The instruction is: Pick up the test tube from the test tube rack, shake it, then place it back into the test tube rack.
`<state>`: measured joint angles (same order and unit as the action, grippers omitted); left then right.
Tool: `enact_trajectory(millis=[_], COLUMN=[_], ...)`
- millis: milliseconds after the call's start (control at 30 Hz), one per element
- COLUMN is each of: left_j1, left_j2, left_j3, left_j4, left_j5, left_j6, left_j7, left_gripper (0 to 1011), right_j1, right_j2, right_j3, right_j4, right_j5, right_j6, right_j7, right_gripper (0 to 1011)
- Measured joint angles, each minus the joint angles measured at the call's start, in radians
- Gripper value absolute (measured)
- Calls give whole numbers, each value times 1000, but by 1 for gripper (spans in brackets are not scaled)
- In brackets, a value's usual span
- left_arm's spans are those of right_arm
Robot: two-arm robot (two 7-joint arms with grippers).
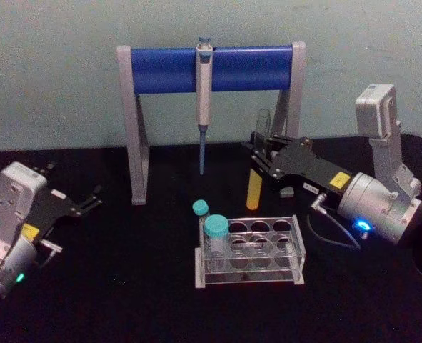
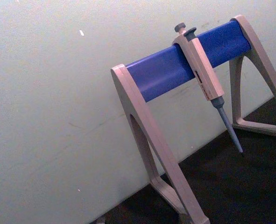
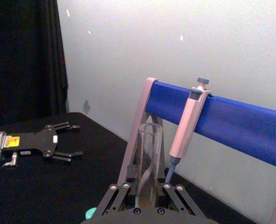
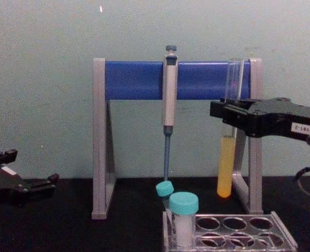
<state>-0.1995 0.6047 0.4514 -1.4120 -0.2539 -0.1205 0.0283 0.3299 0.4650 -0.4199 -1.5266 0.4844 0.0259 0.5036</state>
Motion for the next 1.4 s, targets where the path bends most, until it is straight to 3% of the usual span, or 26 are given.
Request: enact_trajectory(millis=[433, 600, 800, 1067, 1400], left_j1=[0, 0, 0, 0, 0], left_j2=[0, 0, 0, 0, 0], left_j3=[0, 0, 0, 0, 0], left_j4=[0, 0, 0, 0, 0], left_j5=[0, 0, 0, 0, 0], left_j6=[0, 0, 0, 0, 0], left_j7=[0, 0, 0, 0, 0], left_gripper=[1010, 1010, 1010, 1010, 1009], right_j1=[-35, -85, -130, -146, -78], right_j2=[24, 54, 78, 87, 39], right_j3=[35, 65, 77, 60, 14], right_j4=[-30, -83, -137, -172, -108], right_j5=[-13, -14, -4, 17, 26], right_j6=[11, 30, 50, 65, 38], right_j7=[-46, -65, -61, -31, -5], right_gripper=[232, 232, 232, 233, 233])
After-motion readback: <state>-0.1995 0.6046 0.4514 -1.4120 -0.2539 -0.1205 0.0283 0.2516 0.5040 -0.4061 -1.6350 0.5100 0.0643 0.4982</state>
